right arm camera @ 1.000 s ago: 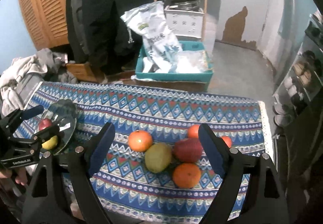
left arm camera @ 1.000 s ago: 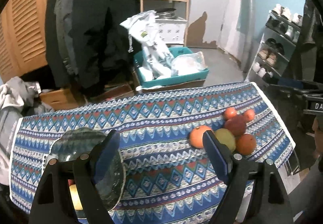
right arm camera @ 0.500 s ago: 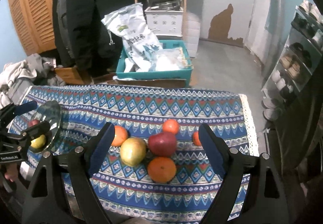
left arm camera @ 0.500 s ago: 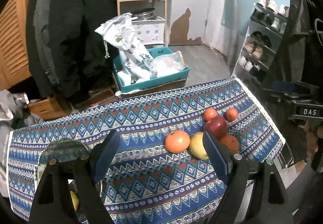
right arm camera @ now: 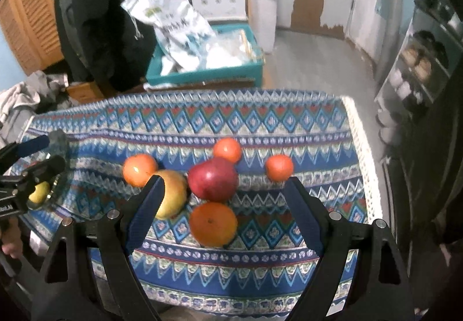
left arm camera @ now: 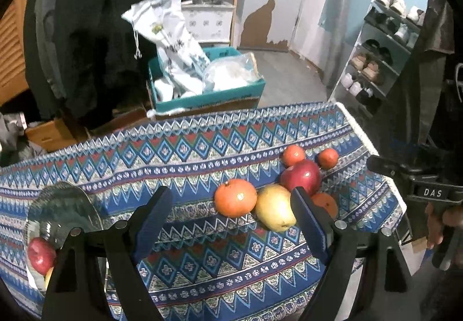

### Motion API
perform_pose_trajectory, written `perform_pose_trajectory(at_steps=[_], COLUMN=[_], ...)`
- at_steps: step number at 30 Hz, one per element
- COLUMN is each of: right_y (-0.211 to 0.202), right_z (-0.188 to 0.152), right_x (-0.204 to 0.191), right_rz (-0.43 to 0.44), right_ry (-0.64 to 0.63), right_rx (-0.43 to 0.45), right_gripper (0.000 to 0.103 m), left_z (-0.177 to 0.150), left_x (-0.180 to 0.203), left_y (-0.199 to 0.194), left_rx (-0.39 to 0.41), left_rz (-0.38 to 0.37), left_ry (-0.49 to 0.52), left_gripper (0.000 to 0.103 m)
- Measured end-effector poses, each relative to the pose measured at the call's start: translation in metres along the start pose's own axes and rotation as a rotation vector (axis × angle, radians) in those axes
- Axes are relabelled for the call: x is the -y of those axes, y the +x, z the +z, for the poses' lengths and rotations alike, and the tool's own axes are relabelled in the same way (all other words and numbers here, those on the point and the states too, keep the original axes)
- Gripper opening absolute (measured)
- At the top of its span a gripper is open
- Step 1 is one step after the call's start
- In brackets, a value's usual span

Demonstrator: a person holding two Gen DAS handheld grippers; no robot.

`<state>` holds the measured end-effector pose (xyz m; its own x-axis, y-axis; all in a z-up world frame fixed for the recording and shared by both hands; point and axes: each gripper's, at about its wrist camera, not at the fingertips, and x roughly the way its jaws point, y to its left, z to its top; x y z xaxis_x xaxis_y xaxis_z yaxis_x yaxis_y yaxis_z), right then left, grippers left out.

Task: Organize fruits
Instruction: 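Move left gripper to yellow pear while right gripper approaches large orange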

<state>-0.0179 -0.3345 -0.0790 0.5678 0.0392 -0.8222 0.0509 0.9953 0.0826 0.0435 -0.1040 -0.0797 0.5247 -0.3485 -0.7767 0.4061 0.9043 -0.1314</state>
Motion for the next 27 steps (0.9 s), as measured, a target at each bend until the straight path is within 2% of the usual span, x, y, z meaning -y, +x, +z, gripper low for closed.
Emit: perform_pose_trajectory(at_steps=[14, 19, 27], right_y=[0.058, 0.076, 0.111], right_z=[-0.034, -0.043, -0.055], right_x=[0.008, 0.002, -0.014], right_rz=[0.037, 0.041, 0.045], right_ry=[0.015, -0.009, -0.068], right_rx=[-0.140, -0.184, -0.253], right_gripper=[0.085, 0.085, 0.085], left_z=[-0.024, -0.032, -0.040], left_x=[0.012, 0.014, 0.007], left_y=[0.059, 0.075, 0.091], left_rx=[-0.156, -0.205, -0.257], left_rz=[-0.001, -0.004, -0.009], left_ry=[-0.011, -0.003, -0.048], left_gripper=[0.085, 0.085, 0.085])
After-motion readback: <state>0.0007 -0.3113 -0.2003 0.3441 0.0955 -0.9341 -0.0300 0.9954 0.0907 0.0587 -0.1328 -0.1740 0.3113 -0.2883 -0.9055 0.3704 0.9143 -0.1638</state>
